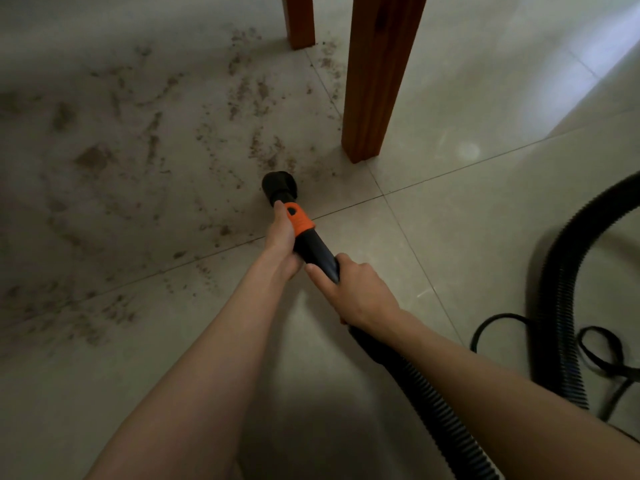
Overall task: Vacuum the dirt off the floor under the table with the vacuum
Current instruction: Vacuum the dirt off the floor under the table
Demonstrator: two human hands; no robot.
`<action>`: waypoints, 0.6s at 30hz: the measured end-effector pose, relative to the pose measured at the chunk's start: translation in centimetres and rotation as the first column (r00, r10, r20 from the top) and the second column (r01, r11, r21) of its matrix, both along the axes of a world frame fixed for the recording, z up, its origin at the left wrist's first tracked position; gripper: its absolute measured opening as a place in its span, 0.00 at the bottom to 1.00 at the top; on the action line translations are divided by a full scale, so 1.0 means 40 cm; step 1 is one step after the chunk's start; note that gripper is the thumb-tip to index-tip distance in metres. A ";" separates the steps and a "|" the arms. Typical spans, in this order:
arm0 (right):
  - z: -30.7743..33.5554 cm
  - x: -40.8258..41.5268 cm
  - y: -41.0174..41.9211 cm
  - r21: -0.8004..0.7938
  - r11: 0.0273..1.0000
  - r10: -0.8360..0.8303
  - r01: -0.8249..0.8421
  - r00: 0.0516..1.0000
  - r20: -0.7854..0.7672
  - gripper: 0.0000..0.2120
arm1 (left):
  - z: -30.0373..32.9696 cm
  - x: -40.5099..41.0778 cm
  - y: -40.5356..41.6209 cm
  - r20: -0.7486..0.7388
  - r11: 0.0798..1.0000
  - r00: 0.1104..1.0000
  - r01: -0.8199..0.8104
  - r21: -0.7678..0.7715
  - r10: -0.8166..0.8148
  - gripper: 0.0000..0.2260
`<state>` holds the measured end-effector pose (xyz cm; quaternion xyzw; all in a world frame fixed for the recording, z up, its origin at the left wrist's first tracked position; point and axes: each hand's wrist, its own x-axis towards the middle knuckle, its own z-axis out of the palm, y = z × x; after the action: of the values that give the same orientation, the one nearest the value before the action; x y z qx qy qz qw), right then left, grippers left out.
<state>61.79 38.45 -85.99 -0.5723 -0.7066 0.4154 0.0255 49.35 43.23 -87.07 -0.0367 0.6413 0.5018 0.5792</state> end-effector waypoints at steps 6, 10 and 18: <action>0.001 0.001 0.026 0.074 0.997 0.008 -0.014 0.997 0.080 0.25 | 0.004 0.008 0.039 0.027 1.000 0.999 0.024 0.009 -0.025 0.21; -0.001 0.033 0.032 0.050 0.995 -0.084 0.081 0.995 0.060 0.25 | 0.016 0.055 0.067 0.033 0.997 0.997 0.070 0.030 -0.071 0.19; -0.006 0.082 0.027 0.073 0.982 -0.180 0.174 0.980 0.087 0.25 | 0.016 0.126 0.089 0.005 0.977 0.977 0.211 0.015 -0.211 0.19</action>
<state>65.07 39.54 -86.22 -0.6507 -0.6663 0.3610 0.0480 54.38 46.81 -86.43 0.0343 0.6361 0.4420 0.6315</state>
